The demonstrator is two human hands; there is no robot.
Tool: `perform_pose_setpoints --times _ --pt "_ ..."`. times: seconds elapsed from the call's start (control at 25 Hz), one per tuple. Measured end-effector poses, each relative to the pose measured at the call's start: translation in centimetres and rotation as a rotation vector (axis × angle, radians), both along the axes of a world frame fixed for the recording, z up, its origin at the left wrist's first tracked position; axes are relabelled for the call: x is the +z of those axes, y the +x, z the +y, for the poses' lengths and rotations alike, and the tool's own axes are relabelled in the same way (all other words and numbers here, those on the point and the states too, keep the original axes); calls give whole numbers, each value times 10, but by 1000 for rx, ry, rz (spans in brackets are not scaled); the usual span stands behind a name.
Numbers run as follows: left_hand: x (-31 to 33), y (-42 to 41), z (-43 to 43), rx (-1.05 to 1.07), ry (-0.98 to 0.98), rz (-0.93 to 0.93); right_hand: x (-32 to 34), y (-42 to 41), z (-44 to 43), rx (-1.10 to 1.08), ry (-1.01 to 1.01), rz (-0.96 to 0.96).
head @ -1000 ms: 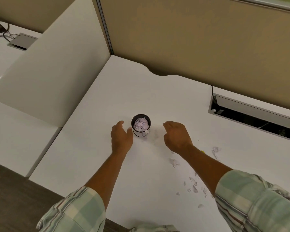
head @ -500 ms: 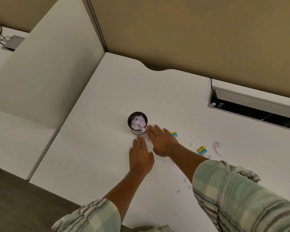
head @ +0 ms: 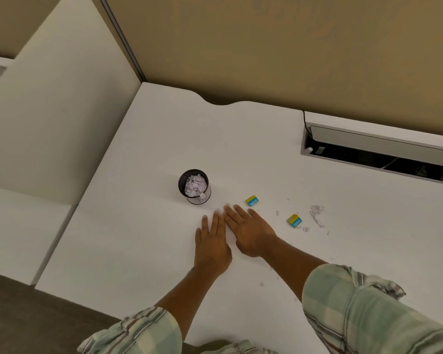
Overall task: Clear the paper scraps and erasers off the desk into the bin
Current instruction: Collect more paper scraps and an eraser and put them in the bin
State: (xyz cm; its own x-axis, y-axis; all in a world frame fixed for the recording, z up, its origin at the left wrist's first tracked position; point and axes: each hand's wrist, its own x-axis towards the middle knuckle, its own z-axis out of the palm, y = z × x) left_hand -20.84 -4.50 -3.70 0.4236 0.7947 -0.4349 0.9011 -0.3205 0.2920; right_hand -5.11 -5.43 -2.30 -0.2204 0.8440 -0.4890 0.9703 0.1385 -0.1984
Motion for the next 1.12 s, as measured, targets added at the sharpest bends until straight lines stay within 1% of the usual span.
perform_pose_setpoints --times 0.16,0.4,0.6,0.64,0.72,0.8,0.84,0.96,1.04,1.12 --pt "0 12 -37 -71 -8 -5 -6 19 -48 -78 12 58" --pt "2 38 -89 -250 -46 -6 -15 60 -126 -151 -2 74" --pt "5 59 -107 -372 -68 1 -6 78 -165 -227 -4 112" --pt "7 62 -106 -366 -76 -28 -2 82 -170 -278 16 154" --pt "14 65 -100 -271 -90 -134 7 96 -178 -496 114 227" --pt "22 66 -89 -147 -57 -230 15 119 -189 -740 232 227" --pt "25 65 -82 -104 -32 -253 18 131 -193 -810 257 218" --pt "30 72 -58 -48 -3 -231 23 164 -189 -852 212 188" --pt "31 86 -43 -72 -12 -165 26 180 -171 -846 141 187" --pt "31 102 -29 -129 3 -113 26 188 -148 -775 75 158"
